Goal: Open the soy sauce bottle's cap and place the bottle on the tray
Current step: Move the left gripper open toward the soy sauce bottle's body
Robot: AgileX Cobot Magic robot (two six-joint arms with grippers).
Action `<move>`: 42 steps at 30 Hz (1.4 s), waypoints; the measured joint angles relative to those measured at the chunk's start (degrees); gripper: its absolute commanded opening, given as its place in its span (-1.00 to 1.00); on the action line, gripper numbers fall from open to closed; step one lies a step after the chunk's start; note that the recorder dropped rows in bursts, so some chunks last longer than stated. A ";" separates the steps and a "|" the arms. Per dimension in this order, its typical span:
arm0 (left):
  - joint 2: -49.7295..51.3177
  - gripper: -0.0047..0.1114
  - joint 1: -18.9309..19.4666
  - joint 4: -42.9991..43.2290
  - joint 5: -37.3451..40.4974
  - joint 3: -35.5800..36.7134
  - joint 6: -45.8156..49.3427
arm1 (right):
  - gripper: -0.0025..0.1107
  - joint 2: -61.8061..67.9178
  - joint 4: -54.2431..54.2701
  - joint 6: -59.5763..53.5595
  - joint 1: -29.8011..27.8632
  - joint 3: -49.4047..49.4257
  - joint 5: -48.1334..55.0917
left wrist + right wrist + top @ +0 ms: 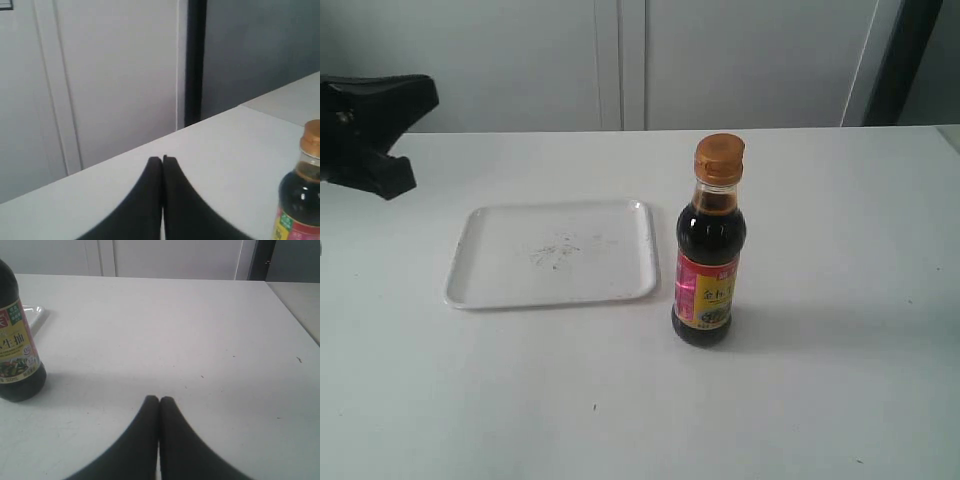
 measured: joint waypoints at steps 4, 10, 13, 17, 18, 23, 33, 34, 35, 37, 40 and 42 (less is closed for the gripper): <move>3.25 -0.92 -3.44 0.36 -2.29 -1.93 0.00 | -0.96 0.00 0.00 0.00 0.00 0.00 0.00; 8.61 -0.86 -7.25 0.37 -9.32 -4.80 0.00 | -0.96 0.00 0.00 0.00 0.00 0.00 0.00; 11.10 -0.60 -8.26 0.37 -14.07 -5.98 0.84 | -0.96 0.00 0.00 0.00 0.00 0.00 0.00; 14.67 0.11 -10.09 0.37 -18.69 -7.64 2.18 | -0.96 0.00 0.00 0.00 0.00 0.00 0.00; 15.75 0.25 -11.06 0.48 -19.13 -8.45 2.73 | -0.96 0.00 0.00 0.00 0.00 0.00 0.00; 19.09 0.90 -15.65 0.58 -18.35 -11.26 3.76 | -0.96 0.00 0.00 0.11 0.00 0.00 0.00; 27.09 0.89 -22.74 0.77 -17.85 -19.73 -0.33 | -0.96 0.00 0.00 0.11 0.00 0.00 0.00; 27.71 0.89 -23.01 0.77 -17.76 -20.13 -0.49 | -0.96 0.00 0.00 0.11 0.00 0.00 0.00; 28.33 0.89 -23.13 0.77 -17.76 -20.61 -0.62 | -0.96 0.00 0.00 0.11 0.00 0.00 0.00; 29.49 0.89 -23.24 1.09 -17.76 -21.48 -0.89 | -0.96 0.00 0.00 0.11 0.00 0.00 0.00; 31.31 0.89 -23.34 2.51 -17.76 -22.66 -0.89 | -0.96 0.00 0.00 0.11 0.00 0.00 0.00; 32.55 0.89 -23.34 3.53 -17.76 -23.55 -0.89 | -0.96 0.00 0.00 0.11 0.00 0.00 0.00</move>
